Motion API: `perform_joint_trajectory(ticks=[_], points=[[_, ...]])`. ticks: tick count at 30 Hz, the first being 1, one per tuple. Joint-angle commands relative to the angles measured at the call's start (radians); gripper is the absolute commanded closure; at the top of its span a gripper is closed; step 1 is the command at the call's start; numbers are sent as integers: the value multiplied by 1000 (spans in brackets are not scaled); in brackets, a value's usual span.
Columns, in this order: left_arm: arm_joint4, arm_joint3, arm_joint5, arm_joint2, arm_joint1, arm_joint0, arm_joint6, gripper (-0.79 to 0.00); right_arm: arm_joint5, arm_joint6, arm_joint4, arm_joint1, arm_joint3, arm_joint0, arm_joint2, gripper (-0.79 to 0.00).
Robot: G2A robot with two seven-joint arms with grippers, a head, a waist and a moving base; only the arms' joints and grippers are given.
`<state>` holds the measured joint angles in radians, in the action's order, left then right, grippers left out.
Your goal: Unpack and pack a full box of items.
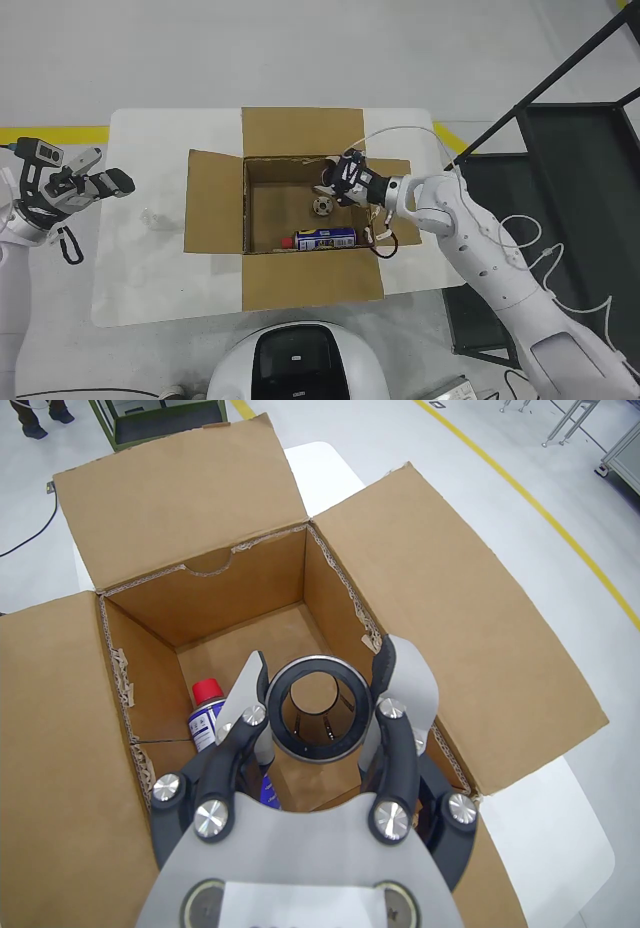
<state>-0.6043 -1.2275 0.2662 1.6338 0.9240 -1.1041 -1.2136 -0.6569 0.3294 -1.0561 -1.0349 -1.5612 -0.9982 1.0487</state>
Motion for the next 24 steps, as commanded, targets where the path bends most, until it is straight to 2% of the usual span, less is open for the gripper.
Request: perform_joint_trajectory(ticks=[1, 12, 14, 18, 24], points=[[0, 0, 0, 0, 0, 0, 0, -785, 0, 0, 0, 0, 0, 0, 0, 0], [0, 0, 0, 0, 0, 0, 0, -785, 16, 8, -4, 0, 8, -10, -2, 0], [0, 0, 0, 0, 0, 0, 0, -785, -6, 19, 35, -6, 32, -3, -23, 0], [0, 0, 0, 0, 0, 0, 0, -785, -60, 33, 55, -37, 131, 81, -121, 0], [0, 0, 0, 0, 0, 0, 0, -785, -63, -19, 31, -112, 320, 223, -296, 0]])
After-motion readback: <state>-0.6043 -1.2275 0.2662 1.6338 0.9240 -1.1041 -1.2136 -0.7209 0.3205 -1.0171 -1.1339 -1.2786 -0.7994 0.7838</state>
